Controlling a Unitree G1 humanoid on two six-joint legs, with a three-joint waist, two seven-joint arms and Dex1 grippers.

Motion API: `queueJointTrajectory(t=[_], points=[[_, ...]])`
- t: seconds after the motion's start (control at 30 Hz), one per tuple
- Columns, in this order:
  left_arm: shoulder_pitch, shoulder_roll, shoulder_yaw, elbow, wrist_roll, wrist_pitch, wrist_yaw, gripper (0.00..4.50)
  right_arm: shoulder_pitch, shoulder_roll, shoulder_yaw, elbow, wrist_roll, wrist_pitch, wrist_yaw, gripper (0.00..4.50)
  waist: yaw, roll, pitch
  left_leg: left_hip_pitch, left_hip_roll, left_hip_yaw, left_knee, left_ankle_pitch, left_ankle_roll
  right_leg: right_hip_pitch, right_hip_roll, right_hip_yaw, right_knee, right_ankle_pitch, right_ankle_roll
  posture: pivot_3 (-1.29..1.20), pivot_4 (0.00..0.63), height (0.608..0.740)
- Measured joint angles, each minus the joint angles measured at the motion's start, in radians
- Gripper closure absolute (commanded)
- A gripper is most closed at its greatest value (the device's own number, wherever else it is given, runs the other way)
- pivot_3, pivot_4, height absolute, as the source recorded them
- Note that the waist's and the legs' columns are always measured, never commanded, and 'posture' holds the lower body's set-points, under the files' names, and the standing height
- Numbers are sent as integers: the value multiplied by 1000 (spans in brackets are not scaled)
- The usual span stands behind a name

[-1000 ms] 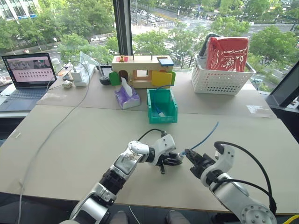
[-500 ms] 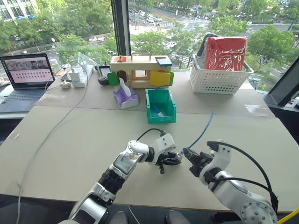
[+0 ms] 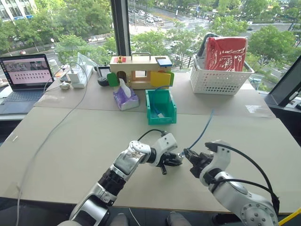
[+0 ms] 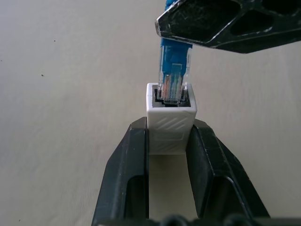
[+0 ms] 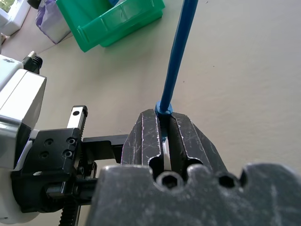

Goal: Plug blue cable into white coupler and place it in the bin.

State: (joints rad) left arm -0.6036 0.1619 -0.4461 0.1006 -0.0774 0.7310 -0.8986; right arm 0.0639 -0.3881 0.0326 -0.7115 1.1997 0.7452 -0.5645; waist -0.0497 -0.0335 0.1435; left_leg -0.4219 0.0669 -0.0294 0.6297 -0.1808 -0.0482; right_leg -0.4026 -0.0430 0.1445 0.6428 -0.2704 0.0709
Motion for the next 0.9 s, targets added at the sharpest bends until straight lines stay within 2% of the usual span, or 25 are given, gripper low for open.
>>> queueJointTrajectory(t=[0.4, 0.9], points=[[1, 16, -15, -70, -27, 101, 19, 3870, 0, -56, 14, -49, -1, 50, -2, 4500, 2, 0, 0, 0, 0, 0, -2, 0, 0, -1, 0, 0, 0, -1, 0, 0, 150, 725], [2, 33, -50, -118, -40, 125, 49, 3870, 0, -49, 21, -47, 27, 70, -7, 4500, 2, 0, 0, 0, 0, 0, -2, 0, 0, 0, 0, 0, 0, -2, -1, 0, 150, 725]])
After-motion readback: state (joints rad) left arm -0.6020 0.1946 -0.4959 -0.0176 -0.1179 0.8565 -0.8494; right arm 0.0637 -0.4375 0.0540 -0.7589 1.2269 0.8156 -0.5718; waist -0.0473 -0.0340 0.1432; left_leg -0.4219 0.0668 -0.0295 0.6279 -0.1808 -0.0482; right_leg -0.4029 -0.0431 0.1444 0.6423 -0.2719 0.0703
